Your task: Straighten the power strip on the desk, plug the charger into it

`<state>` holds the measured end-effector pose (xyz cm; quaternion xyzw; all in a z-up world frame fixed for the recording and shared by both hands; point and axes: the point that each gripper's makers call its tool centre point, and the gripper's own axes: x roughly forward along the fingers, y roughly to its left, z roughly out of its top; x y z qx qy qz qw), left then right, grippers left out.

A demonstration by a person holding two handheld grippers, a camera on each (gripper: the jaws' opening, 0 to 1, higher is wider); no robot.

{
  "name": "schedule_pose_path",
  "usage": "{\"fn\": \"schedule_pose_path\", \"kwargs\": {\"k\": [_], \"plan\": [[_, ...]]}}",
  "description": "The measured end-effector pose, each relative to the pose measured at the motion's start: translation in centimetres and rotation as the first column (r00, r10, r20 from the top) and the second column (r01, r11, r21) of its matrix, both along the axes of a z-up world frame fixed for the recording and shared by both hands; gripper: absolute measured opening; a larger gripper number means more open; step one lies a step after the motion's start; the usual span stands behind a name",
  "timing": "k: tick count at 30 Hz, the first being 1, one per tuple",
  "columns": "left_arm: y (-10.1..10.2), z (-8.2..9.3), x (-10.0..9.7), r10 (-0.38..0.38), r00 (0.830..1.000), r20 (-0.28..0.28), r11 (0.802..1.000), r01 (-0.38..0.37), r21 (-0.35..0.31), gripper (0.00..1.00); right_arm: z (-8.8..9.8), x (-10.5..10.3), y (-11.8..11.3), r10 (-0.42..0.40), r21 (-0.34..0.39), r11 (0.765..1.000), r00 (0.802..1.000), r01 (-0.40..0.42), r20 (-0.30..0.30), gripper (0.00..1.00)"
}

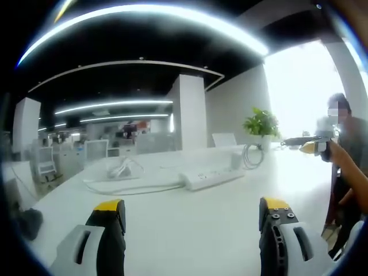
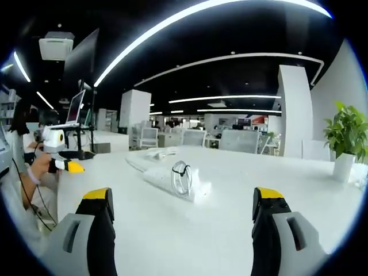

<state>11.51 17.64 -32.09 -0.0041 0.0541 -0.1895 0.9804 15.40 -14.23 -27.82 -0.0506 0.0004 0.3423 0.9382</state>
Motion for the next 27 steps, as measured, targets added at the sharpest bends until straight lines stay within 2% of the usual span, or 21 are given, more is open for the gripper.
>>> {"fn": "schedule_pose_path", "kwargs": {"k": [9, 27], "plan": [[0.4, 0.1, 0.1, 0.009, 1.0, 0.0, 1.0, -0.009, -0.003, 0.99, -1.4, -0.4, -0.5, -0.017, -0.006, 1.0, 1.0, 0.017, -0.012, 1.0], [0.8, -0.1, 0.2, 0.017, 1.0, -0.003, 1.0, -0.017, -0.003, 0.99, -2.9, -0.6, -0.9, -0.042, -0.016, 0.999, 0.999, 0.041, -0.032, 1.0]]}}
